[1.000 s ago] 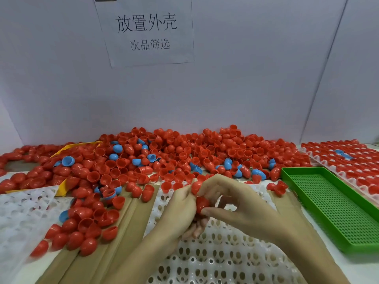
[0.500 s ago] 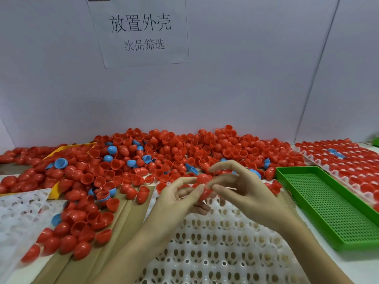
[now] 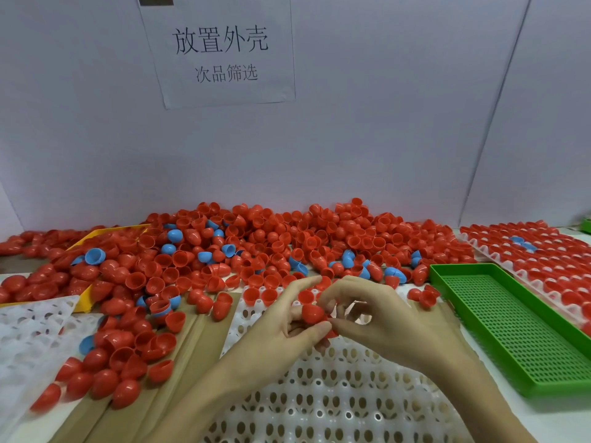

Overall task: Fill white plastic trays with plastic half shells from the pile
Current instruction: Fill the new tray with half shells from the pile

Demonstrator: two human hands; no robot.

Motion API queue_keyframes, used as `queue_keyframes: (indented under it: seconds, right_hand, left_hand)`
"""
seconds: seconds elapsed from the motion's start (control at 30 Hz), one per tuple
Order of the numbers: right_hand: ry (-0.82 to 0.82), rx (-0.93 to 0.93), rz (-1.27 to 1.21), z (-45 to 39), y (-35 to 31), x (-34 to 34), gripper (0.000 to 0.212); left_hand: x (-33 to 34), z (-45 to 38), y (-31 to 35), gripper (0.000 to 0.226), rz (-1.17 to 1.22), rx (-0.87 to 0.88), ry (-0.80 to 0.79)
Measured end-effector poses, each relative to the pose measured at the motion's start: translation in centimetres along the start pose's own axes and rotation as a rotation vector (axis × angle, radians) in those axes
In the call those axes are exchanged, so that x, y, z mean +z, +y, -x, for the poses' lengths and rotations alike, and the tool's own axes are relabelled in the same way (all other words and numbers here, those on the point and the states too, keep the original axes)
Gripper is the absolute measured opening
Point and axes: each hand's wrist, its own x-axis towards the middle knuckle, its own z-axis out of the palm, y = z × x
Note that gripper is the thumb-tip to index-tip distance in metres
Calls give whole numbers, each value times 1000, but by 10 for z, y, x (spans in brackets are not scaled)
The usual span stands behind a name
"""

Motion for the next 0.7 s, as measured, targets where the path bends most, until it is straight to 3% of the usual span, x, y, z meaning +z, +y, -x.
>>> queue_keyframes:
  seconds: [0.37, 0.47, 0.57, 0.7]
  right_hand:
    - [55, 12, 113, -2, -2, -4, 24]
    - [174, 132, 145, -2, 13, -14, 20]
    - [271, 221, 213, 0, 34, -26, 15]
    - [271, 294, 305, -1, 55, -24, 16]
  left_hand:
    - [-2, -3, -2, 42, 94, -88, 88]
    - [-6, -5, -1, 39, 5, -65, 185]
    - [-17, -6, -3, 21, -65, -18, 331]
    - [-27, -7, -7, 11, -165, 8, 427]
